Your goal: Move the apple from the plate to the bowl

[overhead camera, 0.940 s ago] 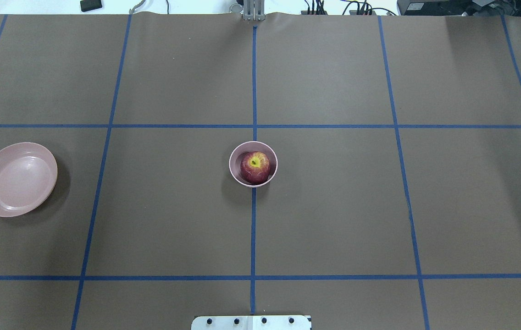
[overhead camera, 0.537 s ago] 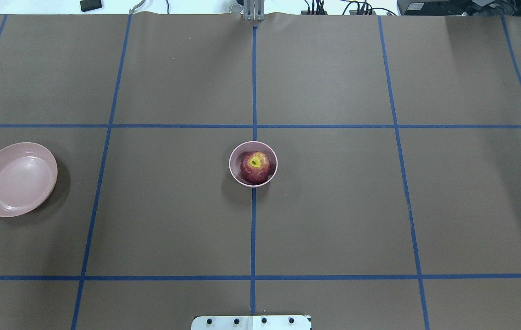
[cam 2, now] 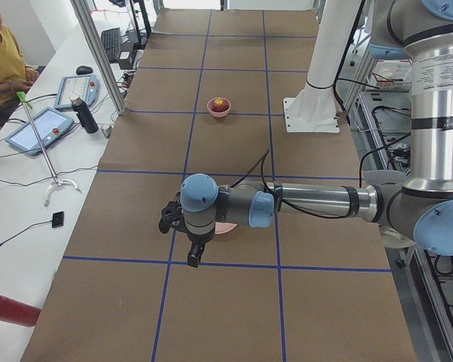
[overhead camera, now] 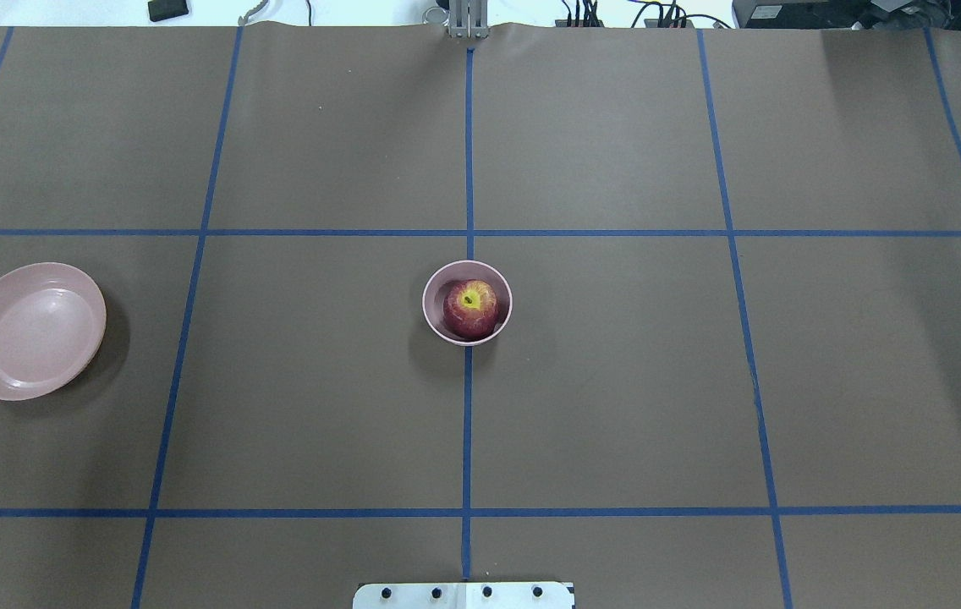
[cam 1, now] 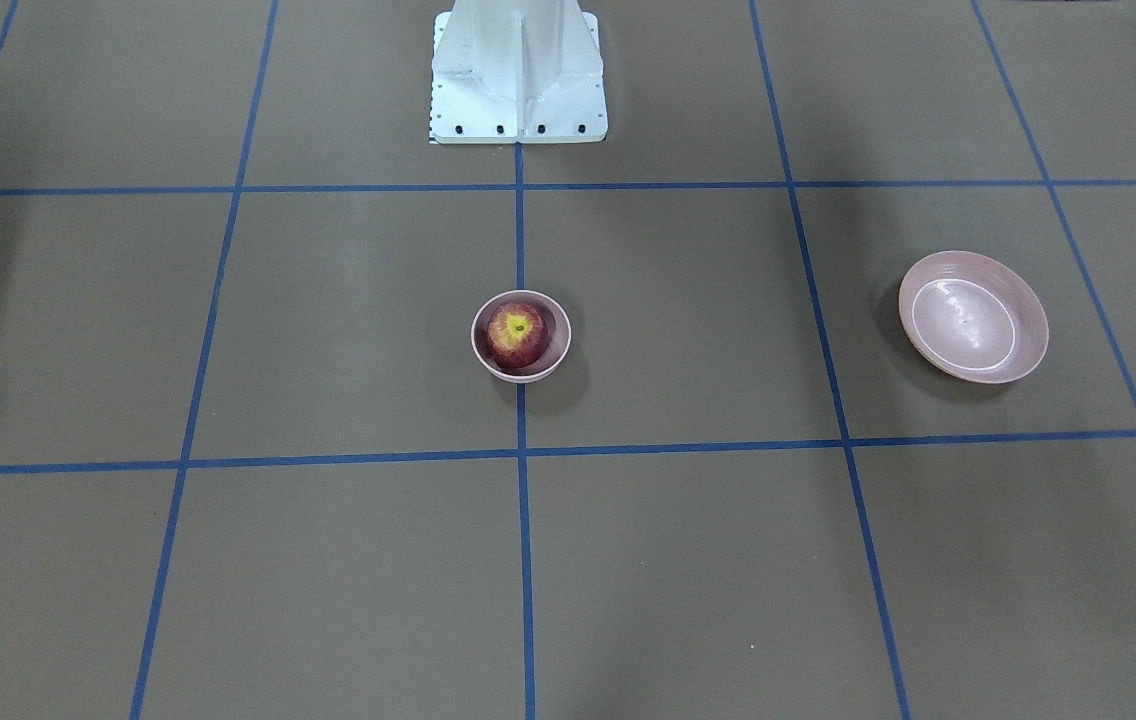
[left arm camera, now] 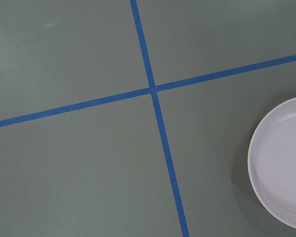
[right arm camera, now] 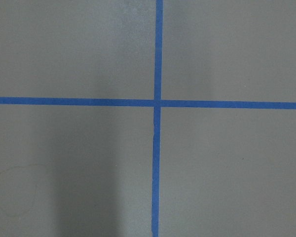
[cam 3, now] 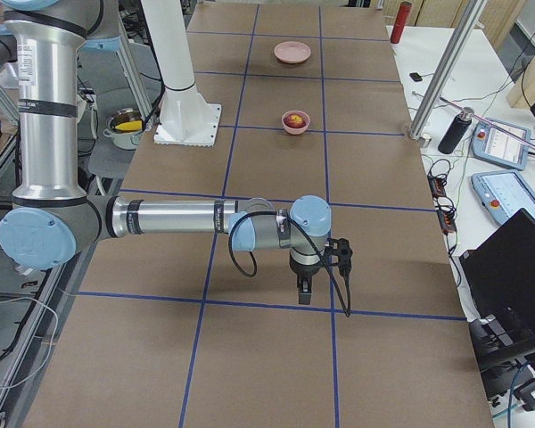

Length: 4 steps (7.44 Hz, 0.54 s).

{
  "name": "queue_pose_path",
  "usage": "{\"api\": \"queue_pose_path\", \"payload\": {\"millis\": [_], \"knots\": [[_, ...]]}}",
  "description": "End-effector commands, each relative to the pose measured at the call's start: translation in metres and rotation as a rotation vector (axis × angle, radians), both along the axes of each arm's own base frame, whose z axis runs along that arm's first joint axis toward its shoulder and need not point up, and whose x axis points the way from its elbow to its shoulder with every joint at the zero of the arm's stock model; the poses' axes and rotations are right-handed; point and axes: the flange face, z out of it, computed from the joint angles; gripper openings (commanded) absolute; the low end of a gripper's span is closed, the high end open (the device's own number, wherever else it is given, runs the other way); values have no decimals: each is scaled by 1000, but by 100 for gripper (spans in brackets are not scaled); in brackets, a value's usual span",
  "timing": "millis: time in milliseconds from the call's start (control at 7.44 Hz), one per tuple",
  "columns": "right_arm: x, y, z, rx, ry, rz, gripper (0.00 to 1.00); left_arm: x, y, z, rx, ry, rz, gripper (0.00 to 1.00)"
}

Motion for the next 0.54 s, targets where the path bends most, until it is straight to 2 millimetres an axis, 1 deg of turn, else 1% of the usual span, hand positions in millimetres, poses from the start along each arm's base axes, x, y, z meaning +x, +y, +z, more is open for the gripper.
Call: {"api": "queue_pose_path", "payload": {"millis": [0, 403], "knots": [[0, -1, -2, 3, 0, 0, 100, 0, 0, 0, 0, 0, 0, 98], [0, -2, -2, 3, 0, 2, 100, 0, -2, -6, 13, 1, 0, 98]]}}
